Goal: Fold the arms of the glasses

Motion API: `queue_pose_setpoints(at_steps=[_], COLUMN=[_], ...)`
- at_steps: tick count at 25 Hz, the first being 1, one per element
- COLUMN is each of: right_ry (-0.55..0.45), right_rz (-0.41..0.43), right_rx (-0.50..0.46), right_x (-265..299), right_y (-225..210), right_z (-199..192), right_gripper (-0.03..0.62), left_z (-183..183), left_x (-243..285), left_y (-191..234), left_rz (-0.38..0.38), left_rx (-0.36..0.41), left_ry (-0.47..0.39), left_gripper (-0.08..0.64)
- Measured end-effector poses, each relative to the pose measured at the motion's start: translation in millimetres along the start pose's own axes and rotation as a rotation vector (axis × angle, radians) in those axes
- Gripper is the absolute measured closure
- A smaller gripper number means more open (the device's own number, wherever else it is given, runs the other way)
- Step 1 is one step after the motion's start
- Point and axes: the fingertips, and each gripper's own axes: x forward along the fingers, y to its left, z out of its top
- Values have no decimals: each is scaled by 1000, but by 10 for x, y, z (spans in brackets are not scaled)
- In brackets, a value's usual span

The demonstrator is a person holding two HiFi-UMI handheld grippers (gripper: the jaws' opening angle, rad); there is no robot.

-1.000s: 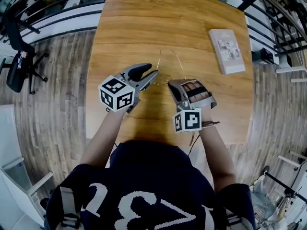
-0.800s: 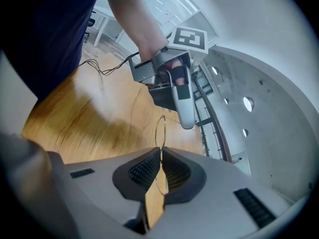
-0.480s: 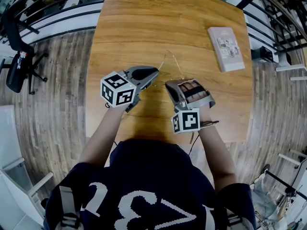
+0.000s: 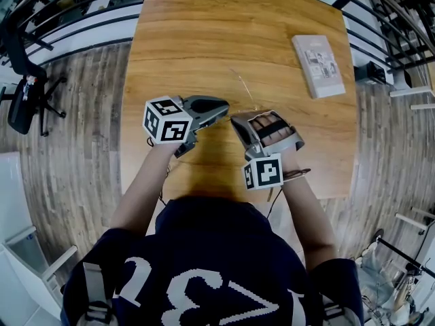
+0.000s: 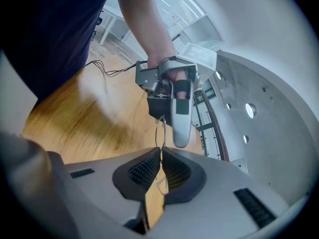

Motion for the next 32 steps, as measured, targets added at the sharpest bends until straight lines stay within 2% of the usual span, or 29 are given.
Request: queue_pose_setpoints(at_steps=[5,8,13,16,19,22,32], right_ry=[-15,-27,-43,-47,-42,-27,31], right_rz=[16,26,41,42,42,41,20], right_rx=[-9,-21,-39,-44,-40,-29,71], right_x=[-41,-70,-89,-99,-110,-103,-73], right_y=[47,108,200,222,216,210,97], right_z=[71,138,208,230,224,162,-139], right_gripper=[558,558,558,558,558,558,558], left_z=[335,501,638,587,517,479,28], left_x=[-171,-175,-33,60,55,-4,-139], left_y=[327,475,585,612,607,576,290], left_rz=[159,191,170,139,134,93,-13], left_rx=[60,58,41,21,26,-26,-125], left_ry=[-118,-158,-164,-124,-98,-116,-21], left_gripper=[515,431,423,425,467,513,522])
